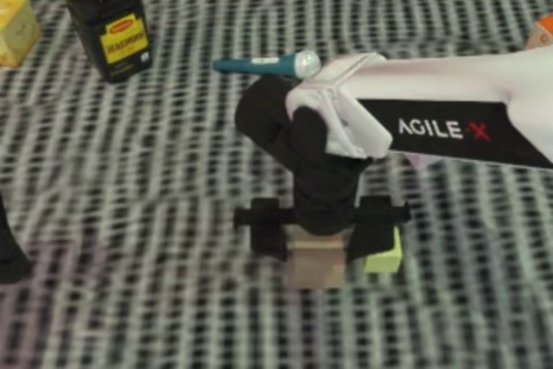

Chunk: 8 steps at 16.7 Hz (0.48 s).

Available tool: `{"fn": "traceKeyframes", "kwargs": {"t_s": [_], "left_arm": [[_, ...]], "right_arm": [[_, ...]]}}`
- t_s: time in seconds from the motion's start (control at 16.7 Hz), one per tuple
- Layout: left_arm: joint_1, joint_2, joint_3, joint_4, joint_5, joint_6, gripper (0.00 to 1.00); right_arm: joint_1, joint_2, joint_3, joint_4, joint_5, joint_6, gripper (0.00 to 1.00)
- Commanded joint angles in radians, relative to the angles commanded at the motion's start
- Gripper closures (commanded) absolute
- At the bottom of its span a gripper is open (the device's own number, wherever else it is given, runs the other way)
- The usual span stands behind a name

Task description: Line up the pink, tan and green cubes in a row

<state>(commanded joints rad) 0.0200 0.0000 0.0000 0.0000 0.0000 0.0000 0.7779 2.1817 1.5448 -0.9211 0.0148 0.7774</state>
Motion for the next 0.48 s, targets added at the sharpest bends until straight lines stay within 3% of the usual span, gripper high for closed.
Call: {"fn": "traceKeyframes", "kwargs": {"t_s": [0.48], "left_arm": [[0.0,0.0,0.0,0.0,0.0,0.0,0.0]], "right_arm": [[0.0,0.0,0.0,0.0,0.0,0.0,0.0]]}}
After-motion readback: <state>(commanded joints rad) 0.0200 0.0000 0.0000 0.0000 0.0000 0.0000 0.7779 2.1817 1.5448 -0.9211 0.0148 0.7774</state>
